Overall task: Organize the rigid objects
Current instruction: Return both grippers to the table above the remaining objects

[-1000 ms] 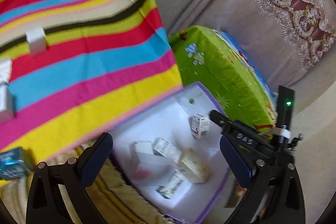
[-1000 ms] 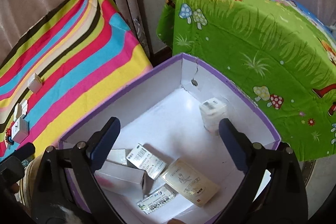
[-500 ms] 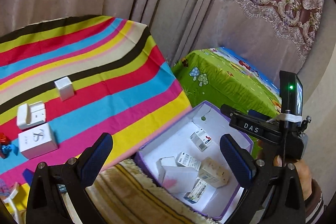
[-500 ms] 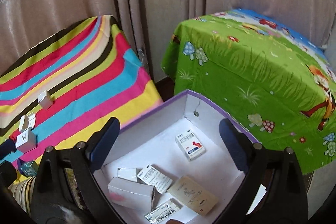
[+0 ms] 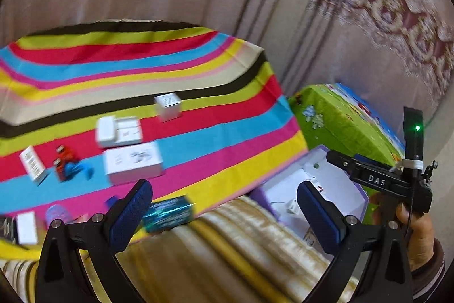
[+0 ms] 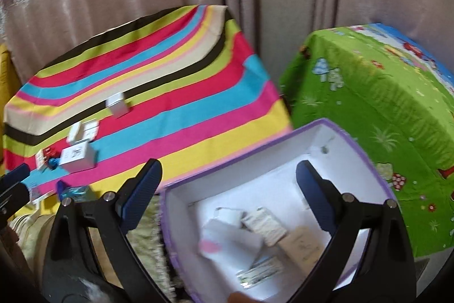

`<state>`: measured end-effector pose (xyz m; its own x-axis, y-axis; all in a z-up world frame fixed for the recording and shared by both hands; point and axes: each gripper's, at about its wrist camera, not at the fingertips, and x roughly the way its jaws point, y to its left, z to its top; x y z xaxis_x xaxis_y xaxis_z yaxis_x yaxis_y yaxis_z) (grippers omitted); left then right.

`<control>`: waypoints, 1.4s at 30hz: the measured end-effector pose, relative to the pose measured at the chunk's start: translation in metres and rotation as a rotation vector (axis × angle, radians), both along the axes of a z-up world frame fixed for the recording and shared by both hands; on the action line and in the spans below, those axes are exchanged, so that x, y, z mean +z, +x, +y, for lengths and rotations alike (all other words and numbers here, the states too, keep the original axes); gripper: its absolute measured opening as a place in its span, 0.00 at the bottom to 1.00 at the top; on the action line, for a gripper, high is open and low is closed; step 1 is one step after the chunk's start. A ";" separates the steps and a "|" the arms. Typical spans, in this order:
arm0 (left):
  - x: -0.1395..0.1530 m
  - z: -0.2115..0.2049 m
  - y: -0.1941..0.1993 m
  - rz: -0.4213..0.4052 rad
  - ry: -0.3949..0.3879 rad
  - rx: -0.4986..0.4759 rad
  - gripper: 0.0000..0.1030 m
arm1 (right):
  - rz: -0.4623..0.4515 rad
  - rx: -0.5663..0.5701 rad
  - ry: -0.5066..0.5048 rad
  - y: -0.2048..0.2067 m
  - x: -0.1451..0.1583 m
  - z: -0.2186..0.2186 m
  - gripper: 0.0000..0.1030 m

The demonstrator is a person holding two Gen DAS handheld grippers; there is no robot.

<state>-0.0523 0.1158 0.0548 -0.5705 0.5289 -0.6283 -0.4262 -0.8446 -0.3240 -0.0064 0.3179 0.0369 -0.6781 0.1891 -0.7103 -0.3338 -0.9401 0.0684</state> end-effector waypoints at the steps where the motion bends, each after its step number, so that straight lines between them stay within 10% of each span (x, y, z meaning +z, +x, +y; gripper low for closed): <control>1: -0.001 -0.009 0.000 -0.010 0.006 0.015 1.00 | -0.012 0.020 -0.016 -0.003 -0.001 -0.006 0.94; 15: -0.024 -0.119 0.009 -0.121 0.017 0.182 1.00 | -0.101 0.219 -0.103 -0.029 -0.021 -0.085 0.94; 42: -0.097 -0.158 -0.046 -0.544 0.133 0.224 0.64 | -0.273 0.471 -0.011 -0.072 -0.059 -0.178 0.94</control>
